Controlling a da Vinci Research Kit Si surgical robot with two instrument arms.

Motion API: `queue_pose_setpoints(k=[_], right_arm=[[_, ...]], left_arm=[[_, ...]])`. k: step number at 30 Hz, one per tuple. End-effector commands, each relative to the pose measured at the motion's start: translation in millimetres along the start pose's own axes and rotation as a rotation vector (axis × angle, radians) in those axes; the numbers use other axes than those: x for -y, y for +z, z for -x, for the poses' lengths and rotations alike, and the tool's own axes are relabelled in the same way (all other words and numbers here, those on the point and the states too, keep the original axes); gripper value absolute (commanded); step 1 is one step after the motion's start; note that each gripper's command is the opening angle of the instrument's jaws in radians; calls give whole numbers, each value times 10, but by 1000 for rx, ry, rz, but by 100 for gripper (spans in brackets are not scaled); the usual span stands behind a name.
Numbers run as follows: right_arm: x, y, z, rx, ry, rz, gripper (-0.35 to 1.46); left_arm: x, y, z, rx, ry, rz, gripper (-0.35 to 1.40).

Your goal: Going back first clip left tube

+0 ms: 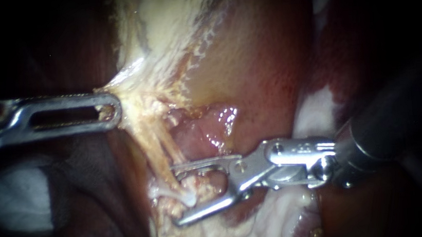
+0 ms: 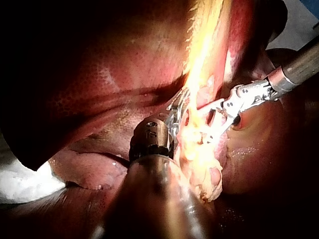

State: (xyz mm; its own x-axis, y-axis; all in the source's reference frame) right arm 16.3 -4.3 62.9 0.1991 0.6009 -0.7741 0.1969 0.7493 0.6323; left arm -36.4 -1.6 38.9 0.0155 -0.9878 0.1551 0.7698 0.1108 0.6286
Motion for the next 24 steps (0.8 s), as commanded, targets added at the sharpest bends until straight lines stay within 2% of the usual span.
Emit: queue_pose_setpoints(k=[1,8,15,24], right_arm=[[2,-5,-3,0,2,0,60],[8,-35,-15,8,-101,17,60],[22,-78,-38,23,-238,44,60],[41,-127,-66,33,-277,58,60]], left_arm=[[0,0,0,0,1,-1,-35],[0,0,0,0,0,-1,-35],[0,1,0,0,1,-1,-35],[-1,4,0,1,1,0,-35]])
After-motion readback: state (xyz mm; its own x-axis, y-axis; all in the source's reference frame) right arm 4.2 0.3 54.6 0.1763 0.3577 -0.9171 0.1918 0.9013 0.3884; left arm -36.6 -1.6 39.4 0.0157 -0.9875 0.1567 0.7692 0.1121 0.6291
